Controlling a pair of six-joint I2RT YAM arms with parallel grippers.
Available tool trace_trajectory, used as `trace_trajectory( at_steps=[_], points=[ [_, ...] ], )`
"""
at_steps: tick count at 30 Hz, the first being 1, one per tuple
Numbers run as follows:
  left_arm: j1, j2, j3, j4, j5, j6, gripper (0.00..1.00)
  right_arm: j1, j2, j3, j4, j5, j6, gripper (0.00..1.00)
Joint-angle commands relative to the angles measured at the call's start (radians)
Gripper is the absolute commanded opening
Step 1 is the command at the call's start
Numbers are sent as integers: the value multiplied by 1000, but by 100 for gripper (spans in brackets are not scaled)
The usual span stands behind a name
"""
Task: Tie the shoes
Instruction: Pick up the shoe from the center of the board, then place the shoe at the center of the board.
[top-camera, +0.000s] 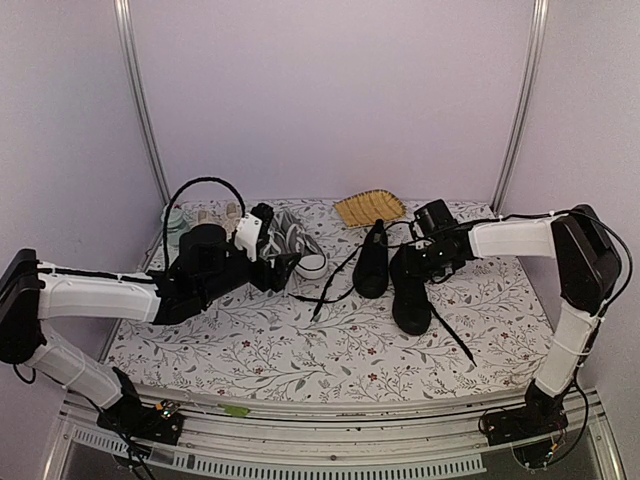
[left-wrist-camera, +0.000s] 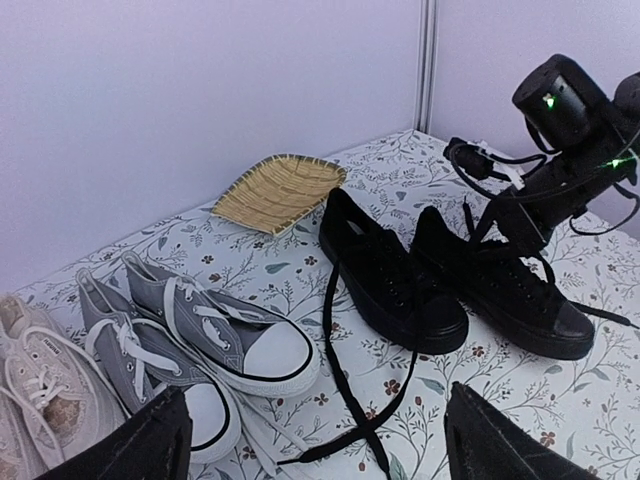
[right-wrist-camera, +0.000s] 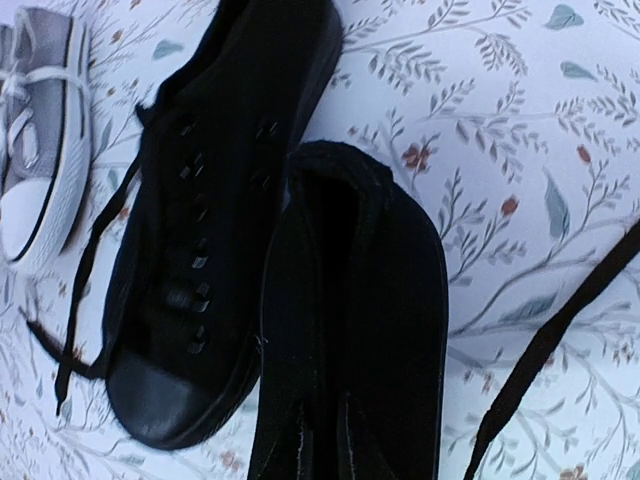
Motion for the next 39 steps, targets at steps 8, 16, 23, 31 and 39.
trace_trajectory(
  at_steps=[8,16,23,31,39],
  points=[
    [-23,-142,-96,5,-18,-13,89,350,-329,-232,-49,106,316,0],
    [-24,-211,-132,-23,-18,-19,89,414,-138,-120,16,164,371,0],
    [-23,-252,-157,-21,-23,6,91,415,-103,-45,-30,-10,250,65],
    [-23,-262,-137,-33,73,27,92,324,-282,37,-471,-145,-65,99],
    [-26,-315,-147,-38,195,59,92,158,-406,-114,-655,-190,-105,99]
  ],
)
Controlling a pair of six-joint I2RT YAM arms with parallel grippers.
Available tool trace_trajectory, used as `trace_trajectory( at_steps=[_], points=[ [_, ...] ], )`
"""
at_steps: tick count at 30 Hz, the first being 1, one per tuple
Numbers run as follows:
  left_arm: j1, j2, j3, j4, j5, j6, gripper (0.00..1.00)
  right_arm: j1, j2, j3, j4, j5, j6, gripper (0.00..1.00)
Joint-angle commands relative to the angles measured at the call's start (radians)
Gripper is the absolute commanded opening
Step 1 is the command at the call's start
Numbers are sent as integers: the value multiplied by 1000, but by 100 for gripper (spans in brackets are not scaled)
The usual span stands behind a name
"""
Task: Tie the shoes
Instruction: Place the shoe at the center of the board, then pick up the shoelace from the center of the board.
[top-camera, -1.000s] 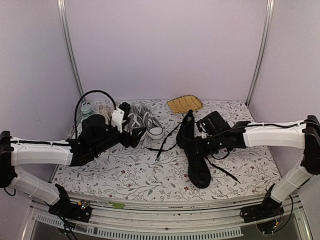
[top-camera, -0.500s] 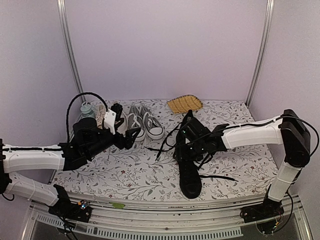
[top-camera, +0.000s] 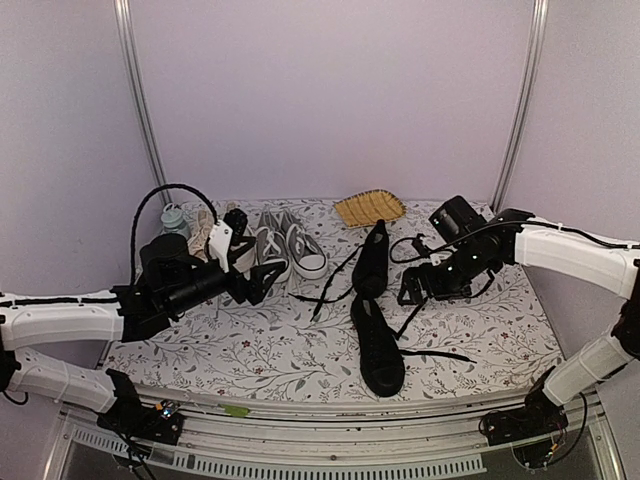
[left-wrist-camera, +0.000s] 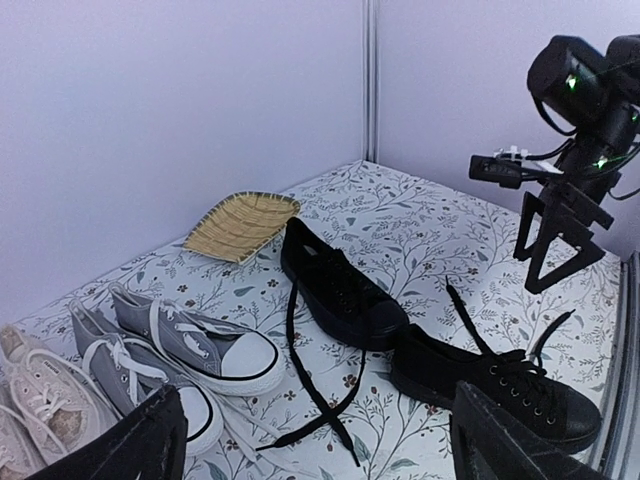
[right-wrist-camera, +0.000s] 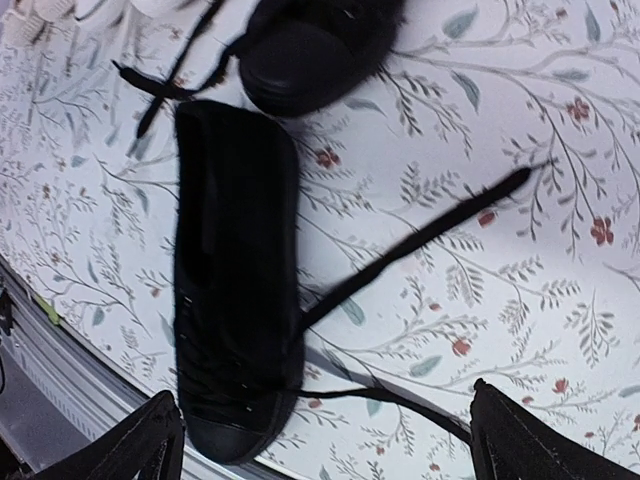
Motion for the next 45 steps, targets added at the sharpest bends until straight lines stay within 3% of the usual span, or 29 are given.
trace_trajectory(
  at_steps=[1,6,14,17,21,27,39,45],
  points=[
    [-17,-42,-6,-1,88,29,92,-20,7,-58,-160,-43,-55,99],
    [-18,-55,-26,15,109,37,92,-17,114,-141,-200,-124,-96,94],
    [-23,-62,-42,35,112,48,92,-17,285,-106,-161,12,-138,91],
    [-22,-66,-44,35,108,53,92,-16,368,-102,-153,19,-152,85],
    [-23,-77,-49,39,98,60,92,4,395,-102,-163,24,-147,59],
    [-25,-85,-54,52,101,70,92,47,353,-88,-180,22,-135,6],
    [-31,-102,-62,54,104,71,91,70,124,-35,-128,-180,-118,0],
    [-59,-63,-61,94,189,121,84,84,-4,-37,-13,-371,-116,0]
  ],
)
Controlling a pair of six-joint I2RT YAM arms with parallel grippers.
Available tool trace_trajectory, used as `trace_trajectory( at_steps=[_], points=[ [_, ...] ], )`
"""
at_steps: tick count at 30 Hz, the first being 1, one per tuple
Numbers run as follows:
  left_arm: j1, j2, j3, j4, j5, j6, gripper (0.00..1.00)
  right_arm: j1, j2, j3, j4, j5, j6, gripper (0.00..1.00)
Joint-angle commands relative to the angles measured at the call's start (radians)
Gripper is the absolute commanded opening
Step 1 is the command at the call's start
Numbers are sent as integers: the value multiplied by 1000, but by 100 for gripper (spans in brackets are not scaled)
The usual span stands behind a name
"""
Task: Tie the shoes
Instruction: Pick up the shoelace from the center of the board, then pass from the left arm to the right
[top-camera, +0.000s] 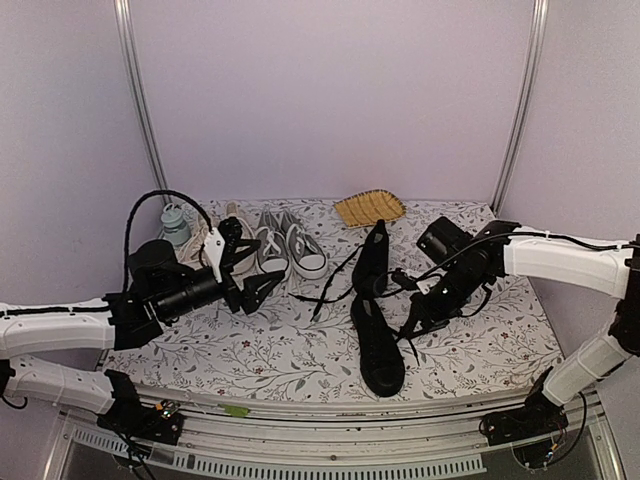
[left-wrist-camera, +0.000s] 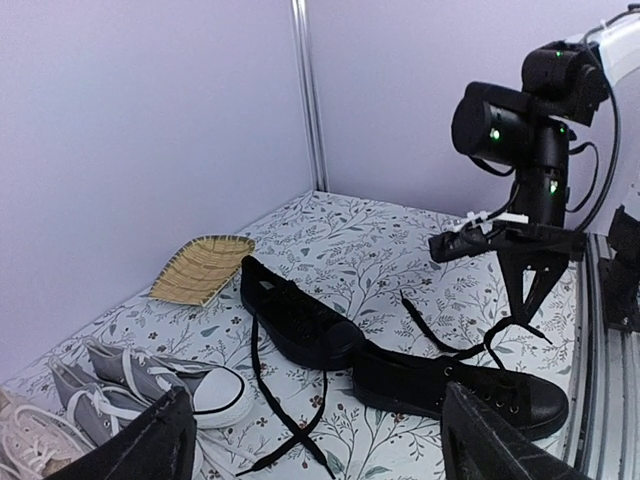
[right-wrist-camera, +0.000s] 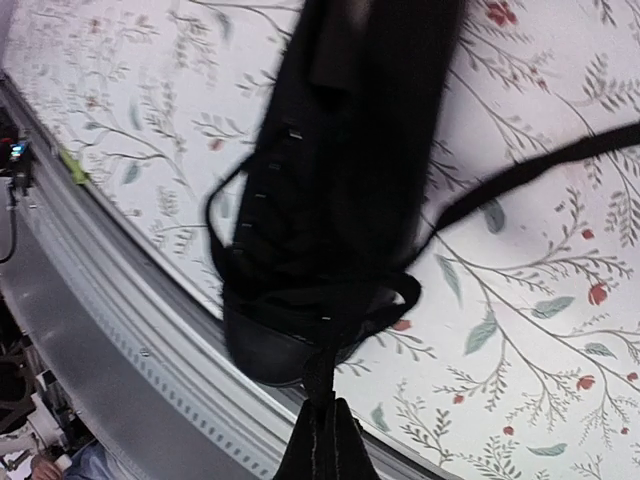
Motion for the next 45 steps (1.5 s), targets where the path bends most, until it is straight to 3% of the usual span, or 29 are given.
trace_trajectory(
  at_steps=[1,6,9,19,21,23,27,28,30,33,37,39,45],
  points=[
    [-48,37,-11,64,107,70,82,27,-72,14,144,-201,1,0],
    [-142,148,24,153,231,213,74,52,-100,12,417,-404,16,0],
    [-210,306,115,150,237,316,72,52,-80,10,548,-459,41,0],
    [-239,487,201,259,168,435,61,51,-86,-21,584,-474,27,0],
    [-239,522,243,245,163,448,50,52,-77,-14,564,-474,9,0],
    [-239,550,265,247,146,453,31,51,-71,-9,548,-475,-2,0],
    [-242,560,265,256,123,465,12,51,-81,-10,536,-463,-12,0],
    [-240,557,258,260,116,460,1,51,-83,-10,531,-454,-15,0],
    [-240,549,249,273,89,431,0,50,-87,-3,508,-401,-16,5],
    [-240,547,244,298,-57,306,0,16,-107,9,431,-204,24,34],
    [-224,530,211,303,-149,104,0,-61,-115,-3,290,264,171,54],
    [-220,522,186,318,-117,28,0,-62,-66,-1,242,467,246,58],
    [-212,494,119,376,-188,-142,0,-70,156,21,310,560,291,66]
  ],
)
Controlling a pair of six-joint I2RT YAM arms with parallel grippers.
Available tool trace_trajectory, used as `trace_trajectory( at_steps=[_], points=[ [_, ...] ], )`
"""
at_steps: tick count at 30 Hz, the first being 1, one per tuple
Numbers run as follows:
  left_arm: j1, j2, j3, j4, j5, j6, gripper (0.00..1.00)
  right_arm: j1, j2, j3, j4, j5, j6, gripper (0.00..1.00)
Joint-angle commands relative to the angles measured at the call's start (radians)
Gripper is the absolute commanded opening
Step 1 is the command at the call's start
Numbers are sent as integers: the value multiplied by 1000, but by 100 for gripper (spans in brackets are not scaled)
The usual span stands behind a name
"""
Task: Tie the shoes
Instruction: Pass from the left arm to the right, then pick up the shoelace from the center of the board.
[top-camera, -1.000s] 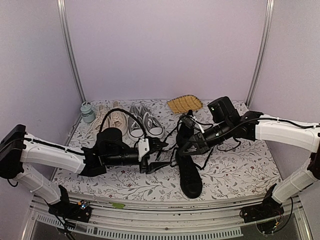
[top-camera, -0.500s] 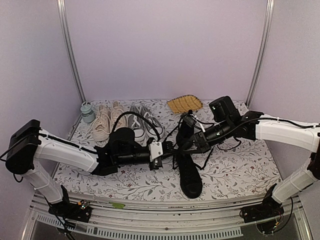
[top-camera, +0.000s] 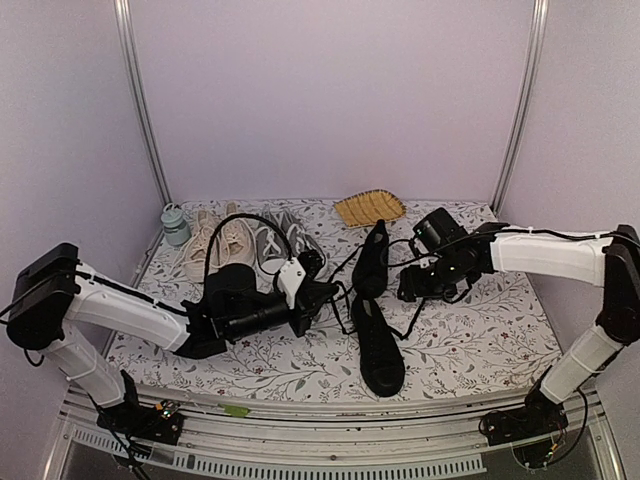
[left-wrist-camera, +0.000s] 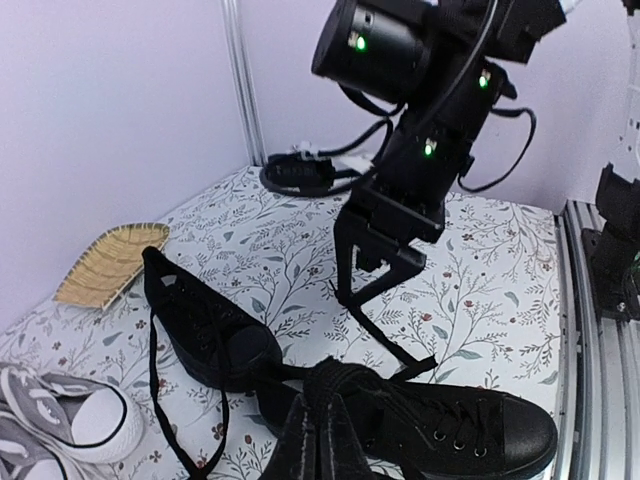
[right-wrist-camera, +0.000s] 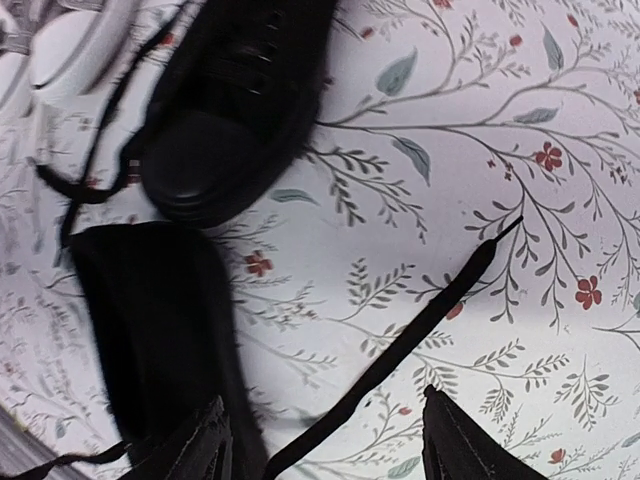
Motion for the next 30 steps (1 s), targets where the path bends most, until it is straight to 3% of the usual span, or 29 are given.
trace_trajectory(
  at_steps=[1,9,11,13,16,17,24,30],
  points=[
    [9,-33,-44,74,-96,-182,0,-11,162,31,-3,197,70,66],
    [10,-28,-88,151,-92,-215,0,-40,323,18,57,112,73,66],
    [10,-36,-101,168,-99,-210,0,-41,333,-5,65,100,77,61],
    [10,-42,-108,178,-105,-199,0,-44,335,-26,84,61,72,45],
    [9,-45,-108,178,-107,-185,0,-53,322,-49,112,0,59,8],
    [10,-44,-107,178,-107,-181,0,-57,311,-55,114,-9,53,2],
    [11,-56,-104,181,-80,-191,0,-71,160,-49,99,-50,-10,0],
    [11,-54,-99,202,-20,-201,0,-71,-46,-89,181,-242,-167,0]
  ],
)
